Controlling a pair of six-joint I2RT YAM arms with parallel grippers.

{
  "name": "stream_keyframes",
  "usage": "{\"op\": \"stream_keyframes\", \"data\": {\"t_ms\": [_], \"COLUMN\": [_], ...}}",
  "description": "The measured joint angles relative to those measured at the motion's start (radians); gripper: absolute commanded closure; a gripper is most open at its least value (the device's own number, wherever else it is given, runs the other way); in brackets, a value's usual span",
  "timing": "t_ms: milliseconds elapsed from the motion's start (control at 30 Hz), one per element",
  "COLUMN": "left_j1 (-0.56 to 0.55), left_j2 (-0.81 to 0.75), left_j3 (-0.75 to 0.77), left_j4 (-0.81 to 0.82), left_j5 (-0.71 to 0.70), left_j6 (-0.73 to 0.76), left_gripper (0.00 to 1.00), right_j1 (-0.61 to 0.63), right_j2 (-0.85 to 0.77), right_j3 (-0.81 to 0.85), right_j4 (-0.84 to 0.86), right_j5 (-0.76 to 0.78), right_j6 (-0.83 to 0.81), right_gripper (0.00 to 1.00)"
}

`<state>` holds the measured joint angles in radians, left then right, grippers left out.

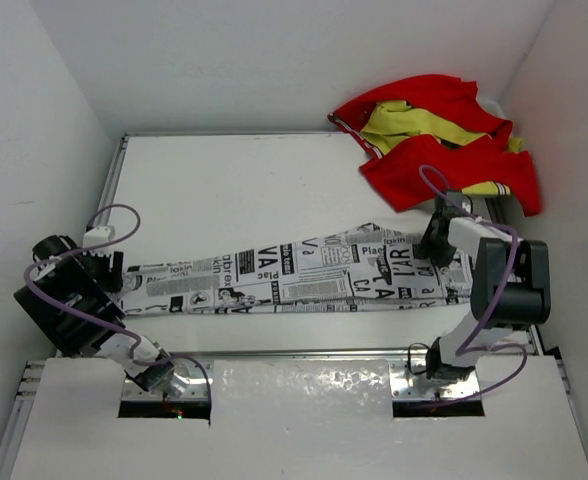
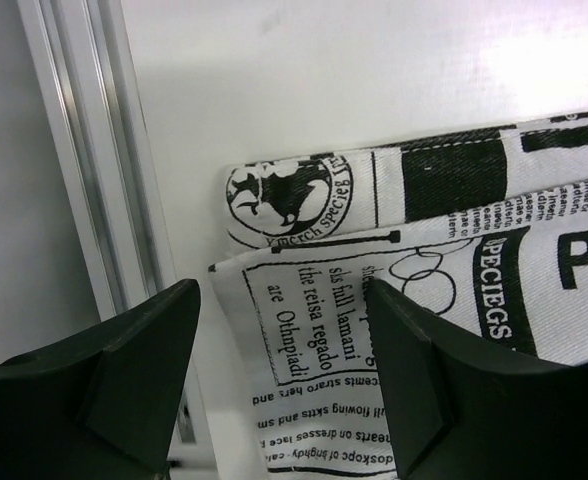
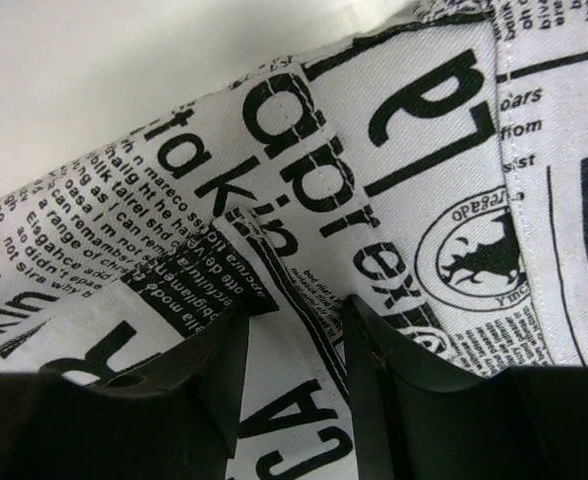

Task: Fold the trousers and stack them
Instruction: Fold the trousers

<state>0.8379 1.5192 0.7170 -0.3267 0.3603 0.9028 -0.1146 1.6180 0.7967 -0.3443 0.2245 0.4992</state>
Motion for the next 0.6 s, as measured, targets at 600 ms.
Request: {"op": "stream_keyframes", "data": {"t_ms": [600], "left_j1": [0.075], "left_j2": [0.069], "left_j3": [0.266], "left_j4": [-0.273], "left_j5": [0.022], "left_j6": [-0.159], "left_gripper": [0.25], "right_j1": [-0.078], "right_j2": [-0.219], "right_j3": [-0.013], "right_j4": [-0.01], "right_j5": [-0.028], "right_j6": [-0.055], "right_gripper": [0.41]}}
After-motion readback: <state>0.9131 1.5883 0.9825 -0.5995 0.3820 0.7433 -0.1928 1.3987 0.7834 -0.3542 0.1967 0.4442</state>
